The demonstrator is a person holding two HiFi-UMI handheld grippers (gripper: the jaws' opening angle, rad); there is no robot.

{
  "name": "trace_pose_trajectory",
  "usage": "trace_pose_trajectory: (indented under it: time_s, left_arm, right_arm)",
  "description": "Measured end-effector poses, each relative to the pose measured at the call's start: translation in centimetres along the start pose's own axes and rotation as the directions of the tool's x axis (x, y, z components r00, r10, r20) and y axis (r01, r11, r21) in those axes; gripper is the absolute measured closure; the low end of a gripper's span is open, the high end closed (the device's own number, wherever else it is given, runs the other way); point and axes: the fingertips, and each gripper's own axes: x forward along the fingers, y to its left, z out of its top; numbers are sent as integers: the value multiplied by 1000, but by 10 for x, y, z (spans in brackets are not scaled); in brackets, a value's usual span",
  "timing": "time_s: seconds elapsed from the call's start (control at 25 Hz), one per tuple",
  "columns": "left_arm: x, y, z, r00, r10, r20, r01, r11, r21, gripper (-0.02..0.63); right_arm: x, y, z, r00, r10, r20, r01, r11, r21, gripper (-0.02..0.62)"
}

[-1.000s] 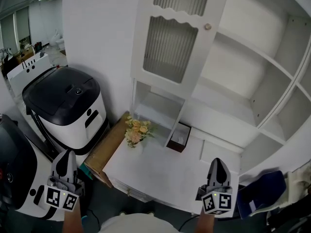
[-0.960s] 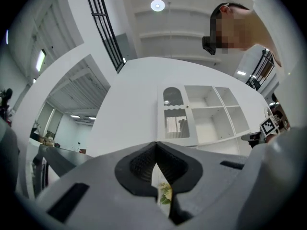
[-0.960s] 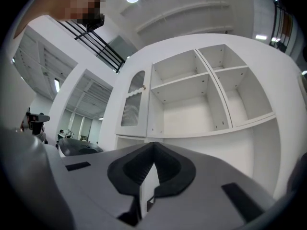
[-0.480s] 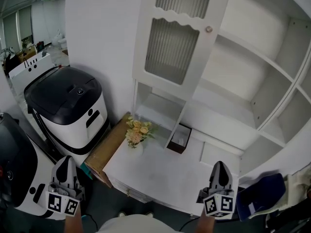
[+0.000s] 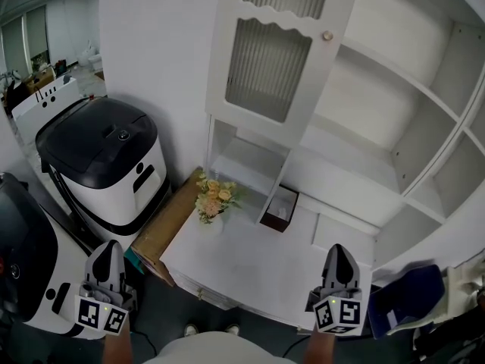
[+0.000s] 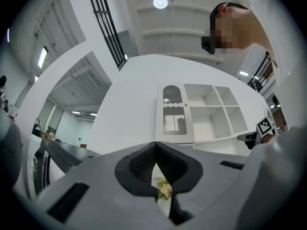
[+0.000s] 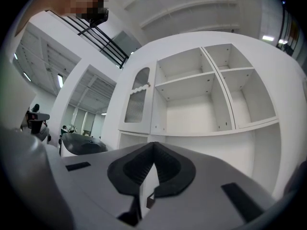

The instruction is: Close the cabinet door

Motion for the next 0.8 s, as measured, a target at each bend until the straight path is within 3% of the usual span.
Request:
trace_pose_trajectory:
  time_s: [0.8]
  left_arm:
    - [36, -32, -22, 988, -152, -1, 152, 986, -69, 600]
  right_arm:
    - [-36, -8, -7, 997, -69, -29, 69, 998, -7, 597]
